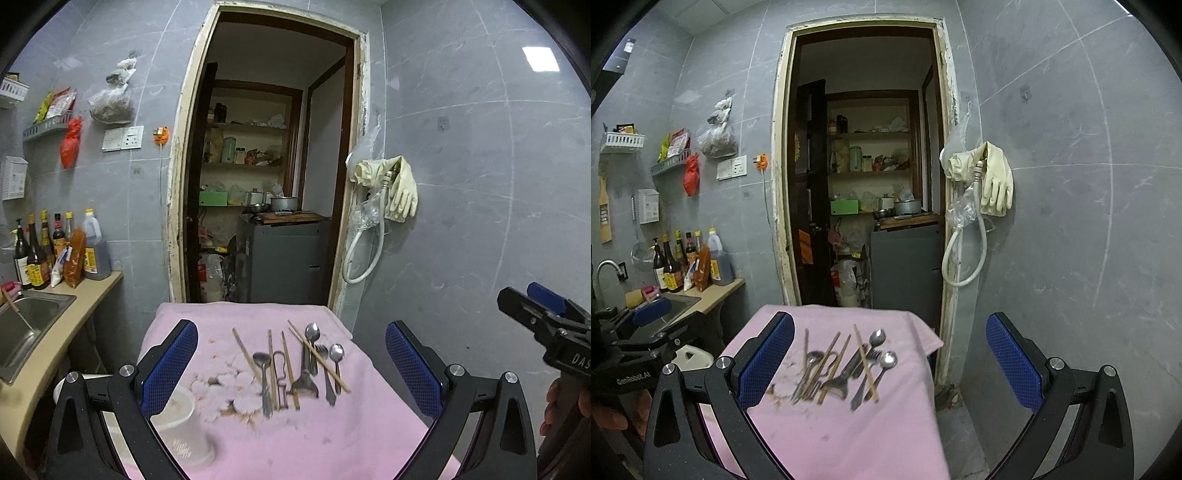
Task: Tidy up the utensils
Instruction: 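Grasp a large silver spoon with the left tool while the right tool grasps a small spoon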
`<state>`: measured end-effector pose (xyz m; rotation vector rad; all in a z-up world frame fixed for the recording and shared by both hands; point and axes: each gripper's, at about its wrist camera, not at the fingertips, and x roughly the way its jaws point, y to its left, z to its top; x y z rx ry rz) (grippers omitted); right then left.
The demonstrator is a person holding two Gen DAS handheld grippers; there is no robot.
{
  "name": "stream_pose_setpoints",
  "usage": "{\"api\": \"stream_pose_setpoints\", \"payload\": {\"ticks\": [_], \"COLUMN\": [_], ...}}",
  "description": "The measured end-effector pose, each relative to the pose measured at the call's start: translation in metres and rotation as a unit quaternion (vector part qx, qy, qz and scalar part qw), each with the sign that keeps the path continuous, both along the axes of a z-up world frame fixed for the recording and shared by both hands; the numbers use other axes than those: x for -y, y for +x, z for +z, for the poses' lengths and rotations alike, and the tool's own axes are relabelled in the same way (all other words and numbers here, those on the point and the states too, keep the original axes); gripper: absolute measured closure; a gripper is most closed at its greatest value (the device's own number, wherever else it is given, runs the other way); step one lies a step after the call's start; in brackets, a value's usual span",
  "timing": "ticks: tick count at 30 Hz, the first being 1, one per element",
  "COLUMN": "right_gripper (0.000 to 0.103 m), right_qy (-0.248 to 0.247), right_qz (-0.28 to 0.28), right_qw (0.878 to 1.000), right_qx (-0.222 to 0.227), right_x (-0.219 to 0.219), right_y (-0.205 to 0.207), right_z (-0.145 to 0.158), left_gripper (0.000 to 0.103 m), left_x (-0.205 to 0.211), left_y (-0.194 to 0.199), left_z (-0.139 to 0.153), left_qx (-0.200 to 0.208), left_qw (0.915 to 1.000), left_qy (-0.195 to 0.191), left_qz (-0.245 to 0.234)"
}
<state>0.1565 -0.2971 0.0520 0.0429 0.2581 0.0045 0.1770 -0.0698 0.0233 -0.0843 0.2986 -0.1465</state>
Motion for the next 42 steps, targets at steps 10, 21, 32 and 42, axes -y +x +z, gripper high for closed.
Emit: {"api": "stream_pose_setpoints", "payload": {"ticks": [10, 21, 32, 42], "right_gripper": [0.001, 0.001, 0.03, 0.061], "right_qy": [0.009, 0.036, 0.022, 0.044], "right_qz": [0.026, 0.086, 0.14, 0.164], "right_qw": [0.999, 0.987, 0.966, 0.951], "right_qx": [-0.032, -0.128, -0.214, -0.26], "right_x": [0.029, 0.043, 0.024, 0.009], "right_y": [0.128, 0.23, 0.282, 0.31], "right_z": [-0.038, -0.147, -0.222, -0.256], "left_gripper": [0.001, 0.004, 0.037, 0.057], "left_x": [0.031, 0.045, 0.031, 0.028], "left_y": [0.105, 0.191, 0.241, 0.255], "left_z": [-0.021, -0.093, -0.172, -0.197], "left_qx": [-0.012, -0.094, -0.222, -0.264], "left_qw": [0.9992, 0.9939, 0.9713, 0.9596], "left_qy": [0.003, 0.012, 0.004, 0.022], "left_qz": [0.038, 0.056, 0.087, 0.094]}}
